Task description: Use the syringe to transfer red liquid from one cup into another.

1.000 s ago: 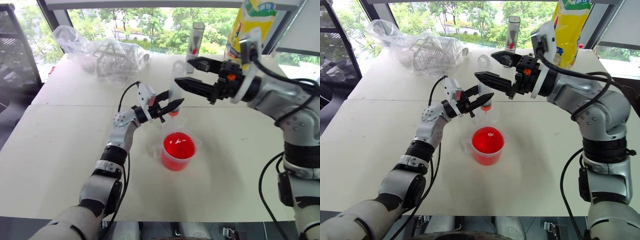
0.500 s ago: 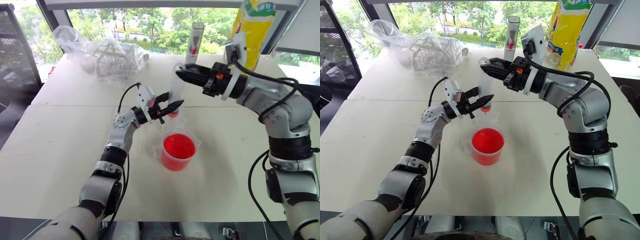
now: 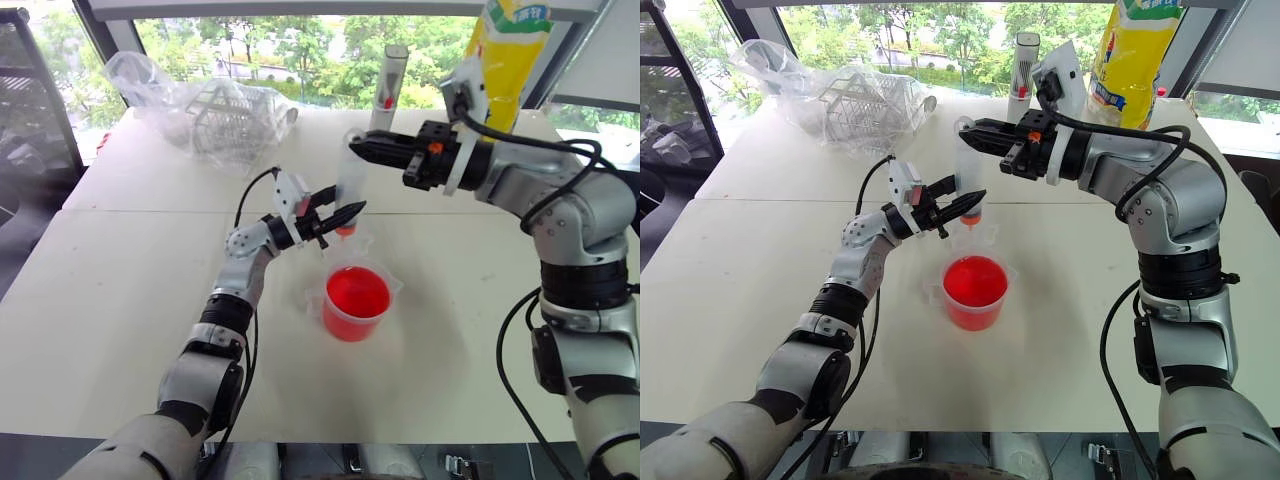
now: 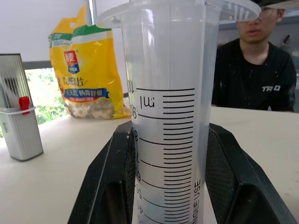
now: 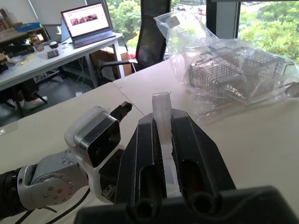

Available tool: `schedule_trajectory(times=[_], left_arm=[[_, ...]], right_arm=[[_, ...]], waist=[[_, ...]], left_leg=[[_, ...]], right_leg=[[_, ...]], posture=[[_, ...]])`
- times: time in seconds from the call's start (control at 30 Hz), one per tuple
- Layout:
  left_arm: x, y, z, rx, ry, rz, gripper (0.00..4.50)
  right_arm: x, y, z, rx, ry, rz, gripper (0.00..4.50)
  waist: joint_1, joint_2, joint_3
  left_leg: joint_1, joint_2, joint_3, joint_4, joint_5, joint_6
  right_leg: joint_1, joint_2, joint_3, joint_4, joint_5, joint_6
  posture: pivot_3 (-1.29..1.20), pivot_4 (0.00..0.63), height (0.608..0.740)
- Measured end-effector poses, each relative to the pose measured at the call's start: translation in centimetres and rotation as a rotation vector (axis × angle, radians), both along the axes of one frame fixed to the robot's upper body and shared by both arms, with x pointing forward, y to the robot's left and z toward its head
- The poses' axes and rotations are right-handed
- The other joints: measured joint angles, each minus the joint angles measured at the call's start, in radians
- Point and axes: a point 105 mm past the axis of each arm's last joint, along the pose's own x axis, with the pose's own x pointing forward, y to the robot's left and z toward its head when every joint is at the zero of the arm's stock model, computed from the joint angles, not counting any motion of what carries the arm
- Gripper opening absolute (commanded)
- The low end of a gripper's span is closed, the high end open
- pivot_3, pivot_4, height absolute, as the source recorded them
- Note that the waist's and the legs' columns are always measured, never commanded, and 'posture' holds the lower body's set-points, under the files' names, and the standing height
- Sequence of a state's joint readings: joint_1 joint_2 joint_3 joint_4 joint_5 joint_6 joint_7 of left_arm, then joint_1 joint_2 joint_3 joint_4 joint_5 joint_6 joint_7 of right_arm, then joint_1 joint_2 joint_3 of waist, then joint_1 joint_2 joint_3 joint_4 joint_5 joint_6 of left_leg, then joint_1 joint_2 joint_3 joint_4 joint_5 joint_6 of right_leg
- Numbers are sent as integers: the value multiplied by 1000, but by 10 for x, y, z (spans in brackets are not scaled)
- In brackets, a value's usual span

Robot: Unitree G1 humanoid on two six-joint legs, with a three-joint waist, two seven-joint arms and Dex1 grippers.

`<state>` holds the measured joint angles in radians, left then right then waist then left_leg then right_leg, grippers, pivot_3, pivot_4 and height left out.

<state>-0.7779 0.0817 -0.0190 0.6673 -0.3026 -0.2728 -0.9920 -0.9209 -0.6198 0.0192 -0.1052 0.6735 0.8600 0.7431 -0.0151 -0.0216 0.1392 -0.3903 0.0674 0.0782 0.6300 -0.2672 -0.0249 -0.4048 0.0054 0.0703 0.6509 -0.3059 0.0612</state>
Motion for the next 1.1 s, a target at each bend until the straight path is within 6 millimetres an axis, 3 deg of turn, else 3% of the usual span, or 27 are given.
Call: schedule_trajectory(times=[1.1], left_arm=[[-1,-1,-8,26,41,-15,1423]], right_arm=[[0,1,-25,-77,43,-27,48]], waist=[[-1,0,0]], left_leg=[[0,0,0,1,0,0]], right_leg=[[0,0,0,2,0,0]], posture=[[0,150,740]])
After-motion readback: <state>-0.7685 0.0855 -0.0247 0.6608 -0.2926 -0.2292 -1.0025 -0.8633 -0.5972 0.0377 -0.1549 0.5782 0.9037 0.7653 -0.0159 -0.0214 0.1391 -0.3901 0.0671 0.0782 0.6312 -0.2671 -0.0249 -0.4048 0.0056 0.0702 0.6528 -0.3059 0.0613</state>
